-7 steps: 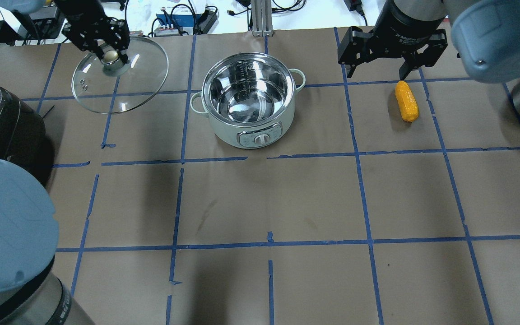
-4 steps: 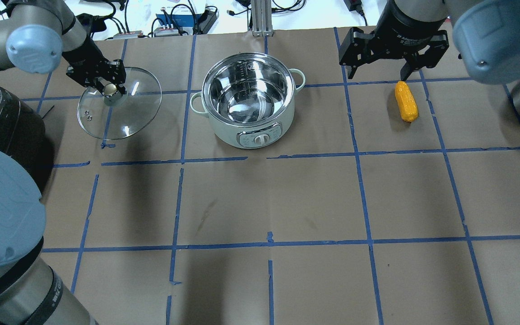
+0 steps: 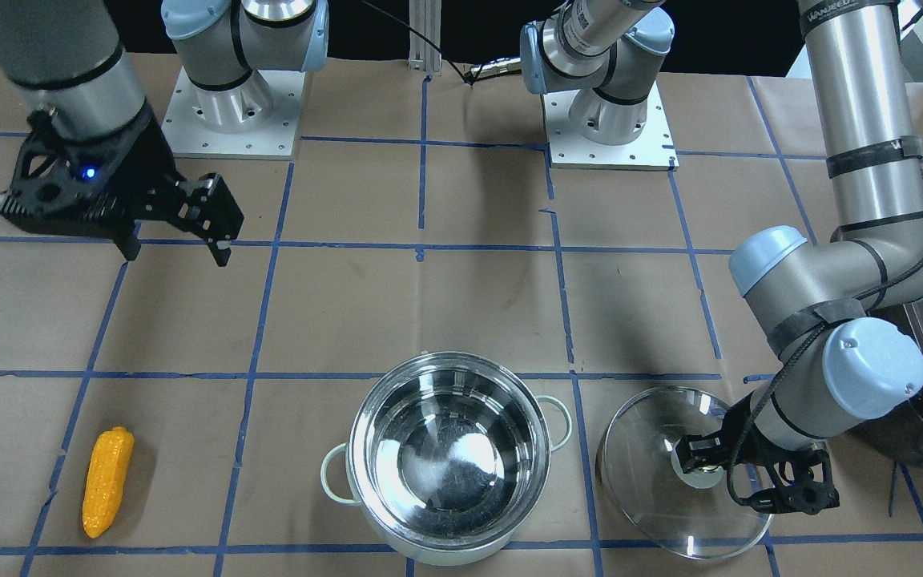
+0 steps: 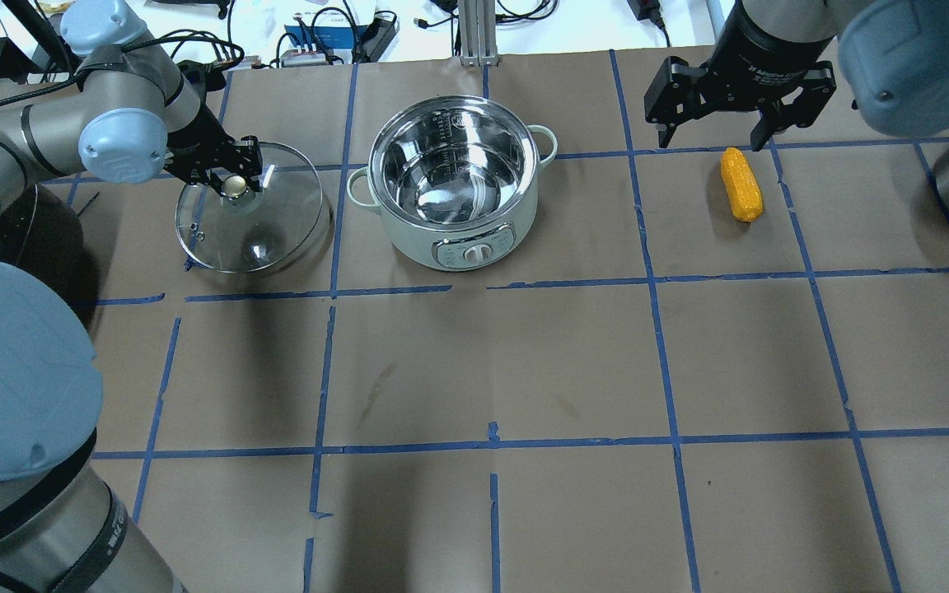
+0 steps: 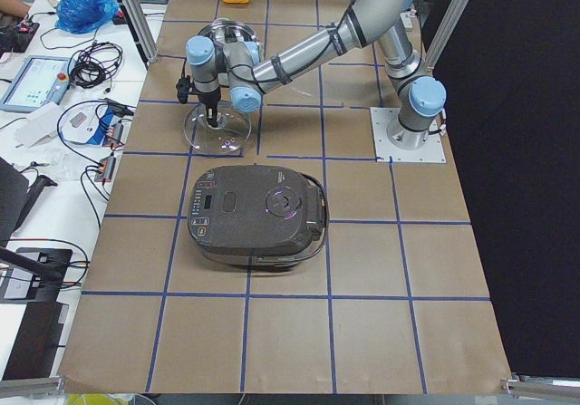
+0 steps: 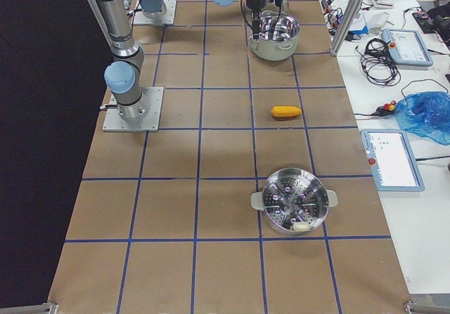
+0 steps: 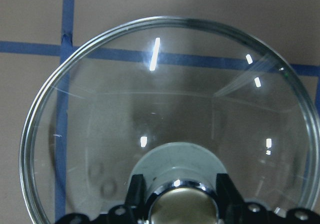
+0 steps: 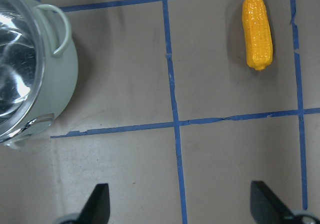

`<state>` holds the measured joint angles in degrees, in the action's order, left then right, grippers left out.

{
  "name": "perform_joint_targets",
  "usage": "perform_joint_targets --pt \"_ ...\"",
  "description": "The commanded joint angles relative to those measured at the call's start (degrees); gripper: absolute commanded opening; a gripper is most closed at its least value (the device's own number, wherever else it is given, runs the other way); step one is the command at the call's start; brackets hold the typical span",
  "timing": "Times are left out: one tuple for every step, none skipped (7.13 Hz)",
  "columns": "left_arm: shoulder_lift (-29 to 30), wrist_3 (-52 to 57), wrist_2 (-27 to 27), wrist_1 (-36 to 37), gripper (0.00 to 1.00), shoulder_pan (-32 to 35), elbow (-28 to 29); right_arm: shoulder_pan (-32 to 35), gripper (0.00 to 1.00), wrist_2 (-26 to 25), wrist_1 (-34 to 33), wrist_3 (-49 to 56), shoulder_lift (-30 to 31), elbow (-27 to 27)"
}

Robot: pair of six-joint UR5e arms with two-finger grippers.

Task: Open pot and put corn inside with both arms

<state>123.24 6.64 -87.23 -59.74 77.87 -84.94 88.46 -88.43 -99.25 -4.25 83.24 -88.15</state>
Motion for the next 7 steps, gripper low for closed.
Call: perform_joint_targets --pt "0.16 -0.22 0.13 -0.55 1.0 0.09 -0.23 -4.41 1.0 -0.16 -7.13 3.25 -7.54 -0.26" --pt "-1.84 0.3 -0.48 -1.08 1.0 0.79 -0.14 -8.35 1.0 0.36 -10.32 6.67 -12.0 -0.27" --pt "-5.43 0.31 -0.66 -4.91 1.0 1.75 0.56 -11.95 1.0 0.37 -15.23 11.58 -17.09 -0.27" --pt "-10.69 0.31 -3.27 -11.13 1.0 2.89 1.0 -14.34 0.98 0.37 -19.19 17.81 -19.49 -0.01" --pt "-16.05 0.31 -6.26 -18.85 1.0 4.38 1.18 -15.15 0.94 0.37 -22.62 20.39 -22.56 -0.09" --pt "-21.67 0.31 -6.55 -25.45 1.0 5.7 1.7 -16.11 0.93 0.37 -25.09 20.68 -25.29 -0.18" --pt "-26.34 0.22 -6.64 -31.61 1.0 6.5 1.88 -16.3 0.92 0.45 -25.64 21.03 -26.8 -0.44"
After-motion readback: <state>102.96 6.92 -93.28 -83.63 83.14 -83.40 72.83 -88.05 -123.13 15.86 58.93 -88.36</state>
